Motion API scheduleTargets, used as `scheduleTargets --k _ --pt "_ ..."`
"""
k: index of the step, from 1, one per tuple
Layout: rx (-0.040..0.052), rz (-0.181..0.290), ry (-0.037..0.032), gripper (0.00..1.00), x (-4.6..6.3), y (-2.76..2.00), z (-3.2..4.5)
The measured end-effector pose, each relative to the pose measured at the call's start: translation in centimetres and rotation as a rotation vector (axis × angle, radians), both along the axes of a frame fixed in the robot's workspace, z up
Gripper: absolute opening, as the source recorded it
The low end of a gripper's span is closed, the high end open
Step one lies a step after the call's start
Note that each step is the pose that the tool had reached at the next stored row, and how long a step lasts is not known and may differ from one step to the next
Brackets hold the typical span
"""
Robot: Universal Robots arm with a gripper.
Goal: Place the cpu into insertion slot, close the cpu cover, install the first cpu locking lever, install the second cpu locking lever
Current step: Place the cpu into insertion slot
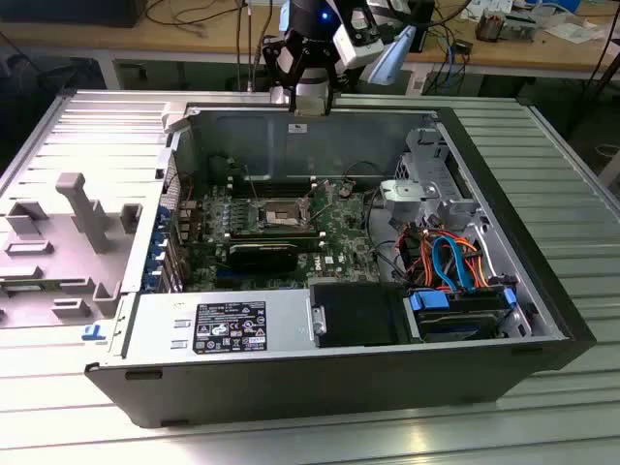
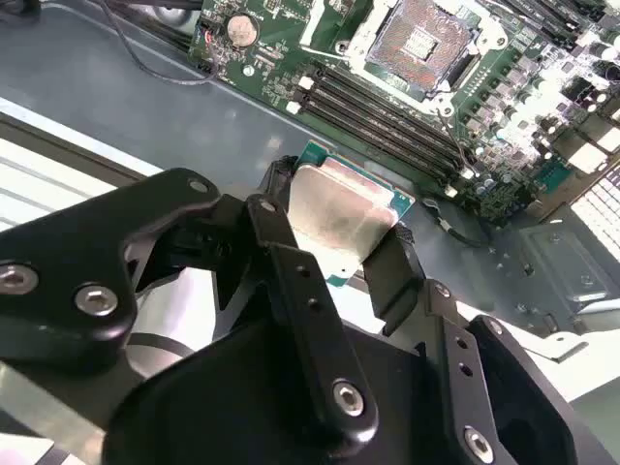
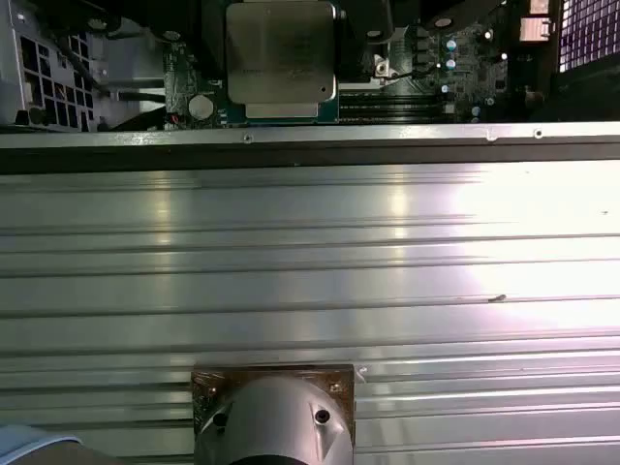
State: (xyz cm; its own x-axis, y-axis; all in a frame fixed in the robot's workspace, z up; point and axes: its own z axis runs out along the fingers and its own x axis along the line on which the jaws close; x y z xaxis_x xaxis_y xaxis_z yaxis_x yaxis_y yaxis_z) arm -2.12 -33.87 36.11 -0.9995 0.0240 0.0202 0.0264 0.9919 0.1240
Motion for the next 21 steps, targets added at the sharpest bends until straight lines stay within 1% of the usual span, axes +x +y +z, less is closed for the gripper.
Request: scheduleTargets --k 2,6,10,21 --pt "0.0011 0.000 0.0000 0.54 -0.06 0.02 0.00" --pt "-0.0006 0.000 0.0002 0.54 -0.23 0.00 -0.02" --pt "-0.0037 0.000 -0.0001 0.54 -0.27 -0.42 -0.07" --pt "-0.0040 0.000 0.0001 0.54 -0.53 -0.54 -0.45"
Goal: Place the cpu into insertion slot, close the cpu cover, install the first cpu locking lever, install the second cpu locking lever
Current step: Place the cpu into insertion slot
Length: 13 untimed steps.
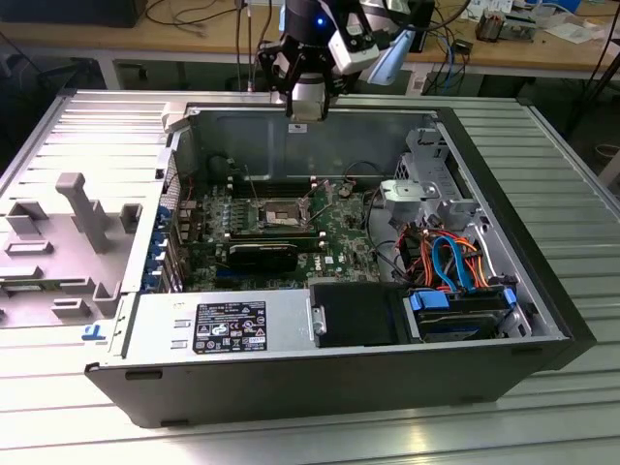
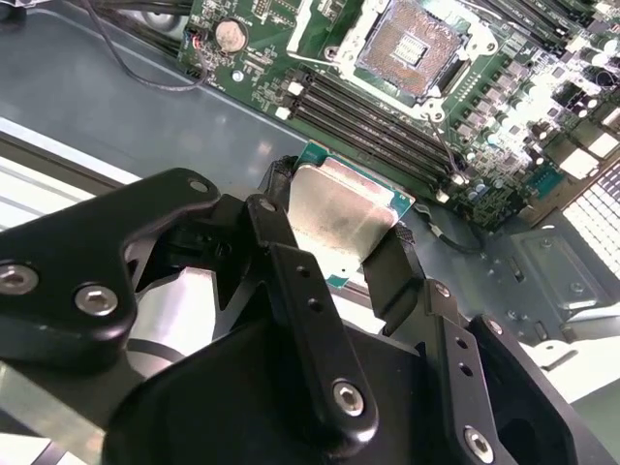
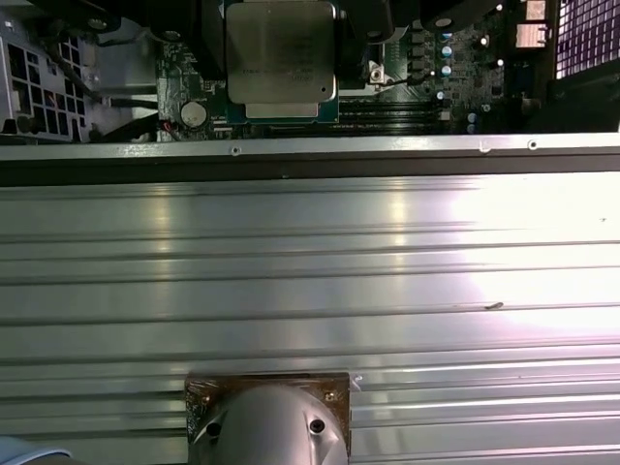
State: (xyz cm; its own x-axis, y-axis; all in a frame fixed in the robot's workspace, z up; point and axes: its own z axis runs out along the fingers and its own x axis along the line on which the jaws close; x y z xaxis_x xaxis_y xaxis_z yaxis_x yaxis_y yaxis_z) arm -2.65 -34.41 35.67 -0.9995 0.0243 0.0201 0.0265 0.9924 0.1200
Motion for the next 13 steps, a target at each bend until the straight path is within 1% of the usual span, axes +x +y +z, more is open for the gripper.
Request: scheduleTargets --k 13 --pt "0.0000 0.000 0.0000 0.54 0.00 -0.05 -0.35"
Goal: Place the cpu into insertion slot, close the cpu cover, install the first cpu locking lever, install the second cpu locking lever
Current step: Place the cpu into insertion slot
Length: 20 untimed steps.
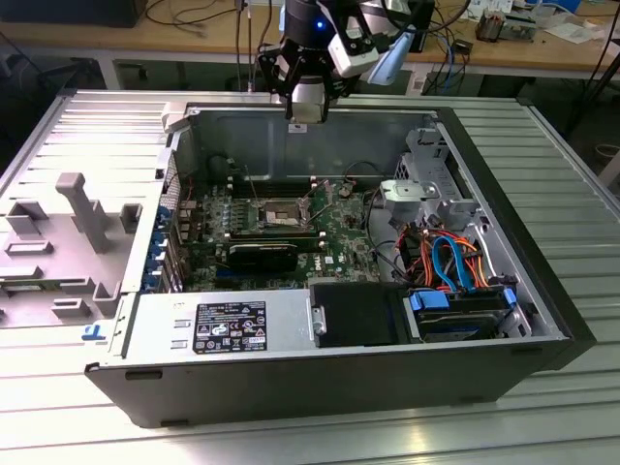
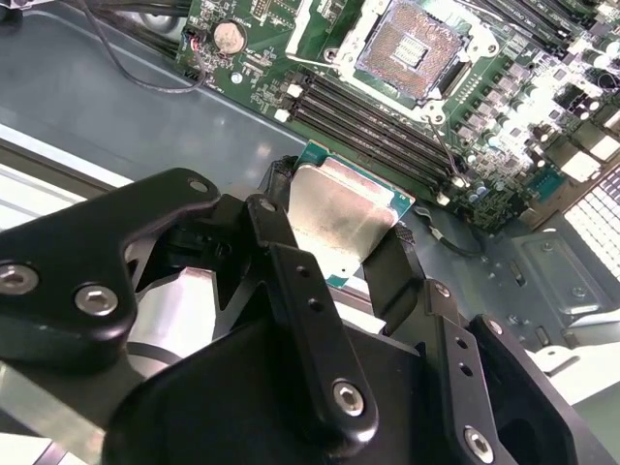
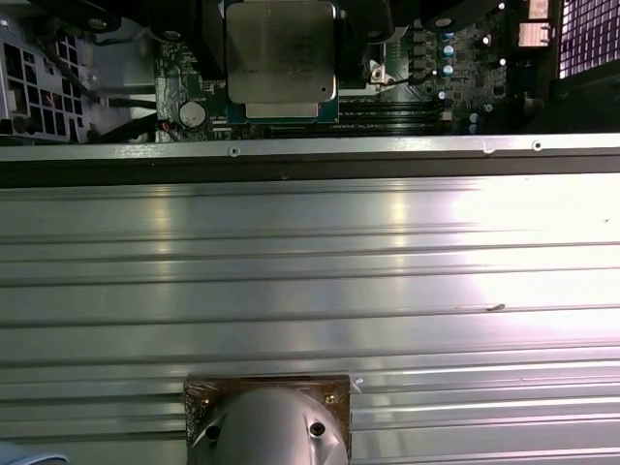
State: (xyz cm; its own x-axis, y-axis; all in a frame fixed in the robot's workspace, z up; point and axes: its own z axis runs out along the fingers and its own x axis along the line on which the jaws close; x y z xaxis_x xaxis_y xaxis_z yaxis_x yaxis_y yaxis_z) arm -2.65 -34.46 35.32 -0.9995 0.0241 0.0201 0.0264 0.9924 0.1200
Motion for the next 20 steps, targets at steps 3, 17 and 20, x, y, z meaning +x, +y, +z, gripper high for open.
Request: scheduleTargets --k 3,17,20 --pt "0.0000 0.000 -0.0001 0.54 0.00 0.00 -0.05" --pt "0.0001 0.000 -0.0001 0.54 -0.01 -0.10 -0.30" --pt "0.0002 0.000 -0.0001 0.54 -0.01 -0.15 -0.34"
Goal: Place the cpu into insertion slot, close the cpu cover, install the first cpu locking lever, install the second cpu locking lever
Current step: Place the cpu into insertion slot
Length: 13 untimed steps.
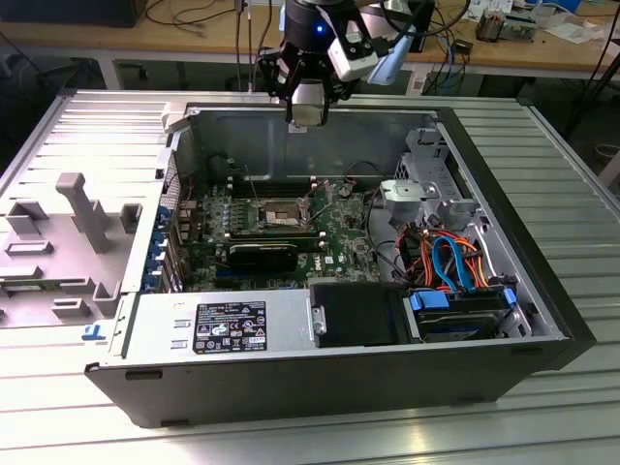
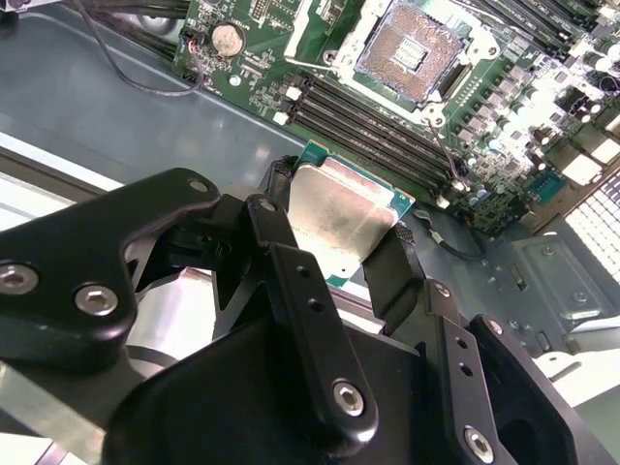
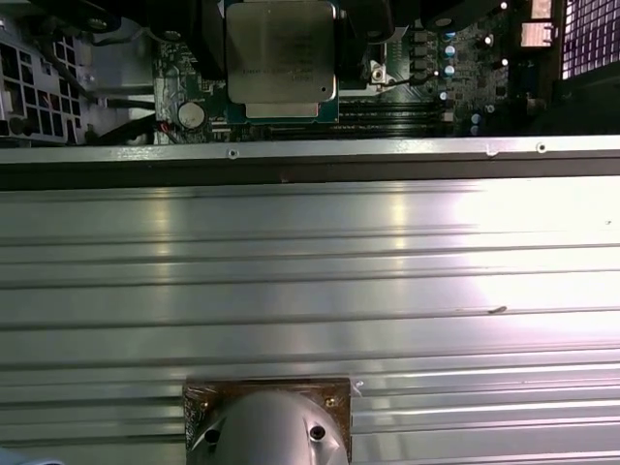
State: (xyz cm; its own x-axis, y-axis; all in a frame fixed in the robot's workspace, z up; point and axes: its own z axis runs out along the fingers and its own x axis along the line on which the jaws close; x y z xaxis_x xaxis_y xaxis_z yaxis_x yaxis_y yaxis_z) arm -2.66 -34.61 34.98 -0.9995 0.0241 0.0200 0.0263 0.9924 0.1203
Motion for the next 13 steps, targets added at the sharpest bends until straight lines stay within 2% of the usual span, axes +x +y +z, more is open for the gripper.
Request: scheduleTargets --k 13 --pt "-0.0002 0.000 0.0001 0.54 0.00 -0.08 -0.25"
